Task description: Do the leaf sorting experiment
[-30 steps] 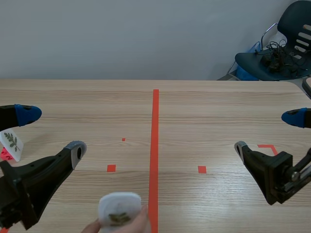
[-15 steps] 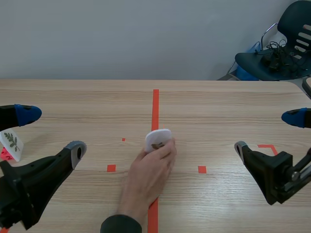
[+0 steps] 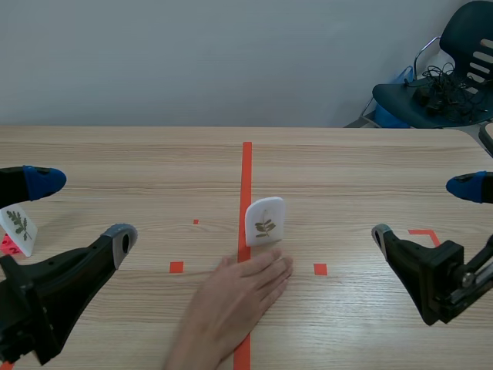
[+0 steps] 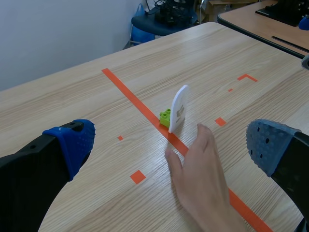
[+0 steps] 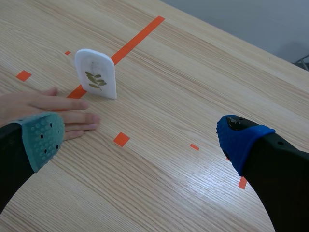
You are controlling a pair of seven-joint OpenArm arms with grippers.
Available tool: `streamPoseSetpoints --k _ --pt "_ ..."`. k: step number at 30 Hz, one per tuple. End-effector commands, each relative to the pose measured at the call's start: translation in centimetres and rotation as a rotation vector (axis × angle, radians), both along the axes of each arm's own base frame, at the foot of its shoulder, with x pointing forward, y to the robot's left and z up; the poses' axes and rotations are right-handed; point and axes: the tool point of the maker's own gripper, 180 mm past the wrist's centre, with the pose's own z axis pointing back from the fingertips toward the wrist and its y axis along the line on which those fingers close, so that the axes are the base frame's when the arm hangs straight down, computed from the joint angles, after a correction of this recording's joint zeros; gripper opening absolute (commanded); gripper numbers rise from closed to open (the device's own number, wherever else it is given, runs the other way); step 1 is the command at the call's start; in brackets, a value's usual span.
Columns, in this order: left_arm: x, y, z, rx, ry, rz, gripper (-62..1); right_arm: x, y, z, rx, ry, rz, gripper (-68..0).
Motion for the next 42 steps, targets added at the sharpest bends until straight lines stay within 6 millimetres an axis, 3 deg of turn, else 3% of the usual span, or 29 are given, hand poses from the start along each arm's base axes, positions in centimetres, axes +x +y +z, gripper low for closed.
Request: streamPoseSetpoints --k 1,17,23,31,42 --pt "0.1 -0.3 0.7 -0.022 -0.02 -0.007 1.4 0.5 -0.1 1.0 0.002 -0.032 -0.001 0.4" --pt "-0.2 -0.5 0.6 -0.008 -0.016 -0.04 1.4 0.5 -0.1 1.0 0.002 -0.031 -0.001 0.4" --pt "-1.0 -1.8 0.2 -0.031 0.011 -0.096 1.4 0.5 -0.1 1.0 0.004 -0.033 -0.001 0.4" --pt "-0.2 -2.5 -2.7 -0.009 0.046 -0.123 1.4 0.5 -0.1 1.0 0.004 -0.033 -0.001 0.4" --pt "3.0 -3.2 -7.1 -0.041 0.068 -0.112 1.4 0.6 -0.1 1.1 0.003 -0.038 -0.001 0.4"
